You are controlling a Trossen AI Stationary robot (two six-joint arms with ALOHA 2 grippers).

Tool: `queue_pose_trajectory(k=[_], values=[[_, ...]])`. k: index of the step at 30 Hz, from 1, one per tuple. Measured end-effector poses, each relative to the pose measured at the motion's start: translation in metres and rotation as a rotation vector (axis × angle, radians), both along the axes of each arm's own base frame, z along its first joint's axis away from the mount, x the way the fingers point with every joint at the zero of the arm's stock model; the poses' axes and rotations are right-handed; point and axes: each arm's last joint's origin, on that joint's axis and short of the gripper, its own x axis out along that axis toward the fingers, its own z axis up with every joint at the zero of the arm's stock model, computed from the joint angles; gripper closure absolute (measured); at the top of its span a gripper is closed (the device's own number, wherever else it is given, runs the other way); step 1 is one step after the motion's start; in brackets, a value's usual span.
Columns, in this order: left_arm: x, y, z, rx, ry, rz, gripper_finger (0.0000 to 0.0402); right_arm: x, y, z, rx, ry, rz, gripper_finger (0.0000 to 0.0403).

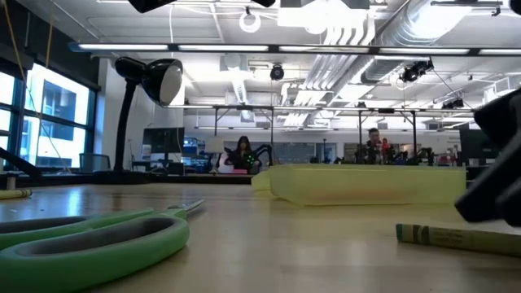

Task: Pick & place school supplies into a supply box
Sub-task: Put the green crayon into the yellow supply box

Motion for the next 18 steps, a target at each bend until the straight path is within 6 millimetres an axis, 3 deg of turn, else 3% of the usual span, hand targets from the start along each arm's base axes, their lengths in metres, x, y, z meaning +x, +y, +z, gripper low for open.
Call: queue_pose_trajectory(k=[8,18], values=[[0.000,0.000,0.000,0.002,-0.002,0.001,0.0296,0.001,0.002,-0.018,-0.017,-0.022,-0.026,0.0309],[0.000,0.000,0.000,0.007,-0.001,-0.003,0.0296,-0.001,-0.003,-0.048,-0.158,-0.073,-0.123,0.0309]])
